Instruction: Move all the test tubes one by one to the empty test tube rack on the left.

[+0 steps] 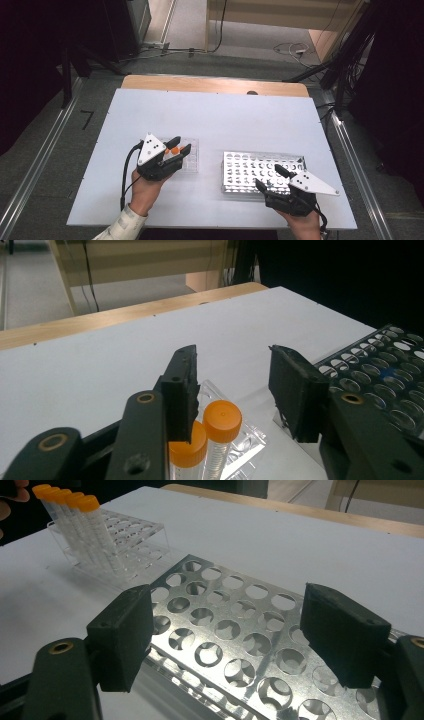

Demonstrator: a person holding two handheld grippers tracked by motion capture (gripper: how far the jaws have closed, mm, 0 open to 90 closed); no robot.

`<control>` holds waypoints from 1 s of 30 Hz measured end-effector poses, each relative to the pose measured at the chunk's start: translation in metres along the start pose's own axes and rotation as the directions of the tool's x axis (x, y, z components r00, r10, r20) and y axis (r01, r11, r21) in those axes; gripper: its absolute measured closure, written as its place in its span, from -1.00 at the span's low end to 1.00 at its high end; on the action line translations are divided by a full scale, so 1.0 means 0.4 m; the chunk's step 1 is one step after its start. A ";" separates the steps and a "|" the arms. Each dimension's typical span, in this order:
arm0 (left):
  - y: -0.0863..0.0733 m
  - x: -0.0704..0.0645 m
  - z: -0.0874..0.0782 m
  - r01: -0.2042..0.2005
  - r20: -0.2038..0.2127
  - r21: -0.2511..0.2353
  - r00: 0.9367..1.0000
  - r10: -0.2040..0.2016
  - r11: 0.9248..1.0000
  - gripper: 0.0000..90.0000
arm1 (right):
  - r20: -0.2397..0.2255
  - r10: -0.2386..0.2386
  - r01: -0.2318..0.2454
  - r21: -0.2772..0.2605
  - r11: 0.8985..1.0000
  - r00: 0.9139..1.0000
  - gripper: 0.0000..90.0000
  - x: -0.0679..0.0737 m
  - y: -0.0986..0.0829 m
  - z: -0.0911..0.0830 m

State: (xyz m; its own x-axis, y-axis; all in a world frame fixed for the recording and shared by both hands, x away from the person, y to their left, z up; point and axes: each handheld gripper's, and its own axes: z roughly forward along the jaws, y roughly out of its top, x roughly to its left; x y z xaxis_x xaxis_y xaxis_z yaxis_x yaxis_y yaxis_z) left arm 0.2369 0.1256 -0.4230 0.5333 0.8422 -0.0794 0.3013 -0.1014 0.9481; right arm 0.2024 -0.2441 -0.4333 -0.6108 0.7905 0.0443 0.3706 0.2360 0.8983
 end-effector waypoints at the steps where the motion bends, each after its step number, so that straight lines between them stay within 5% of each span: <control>1: 0.000 -0.001 -0.001 0.000 0.000 0.000 1.000 0.000 1.000 0.14 | 0.000 0.002 -0.002 -0.001 1.000 1.000 -0.55 -0.001 0.000 0.000; 16: -0.012 0.007 -0.053 0.030 -0.038 -0.008 0.999 -0.031 1.000 -0.34 | 0.029 0.015 -0.015 -0.003 1.000 0.999 -0.55 -0.023 -0.004 -0.002; 30: -0.029 0.009 -0.099 0.039 -0.063 -0.019 0.997 -0.040 0.999 -0.42 | 0.057 0.024 -0.024 0.000 1.000 0.998 -0.55 -0.045 -0.011 -0.010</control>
State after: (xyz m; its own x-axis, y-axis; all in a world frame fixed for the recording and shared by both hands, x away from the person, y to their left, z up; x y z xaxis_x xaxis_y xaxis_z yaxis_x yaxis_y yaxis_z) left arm 0.2040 0.1508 -0.4220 0.4699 0.8773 -0.0976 0.3071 -0.0588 0.9499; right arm 0.2089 -0.2617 -0.4363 -0.5607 0.8270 0.0410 0.3853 0.2167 0.8970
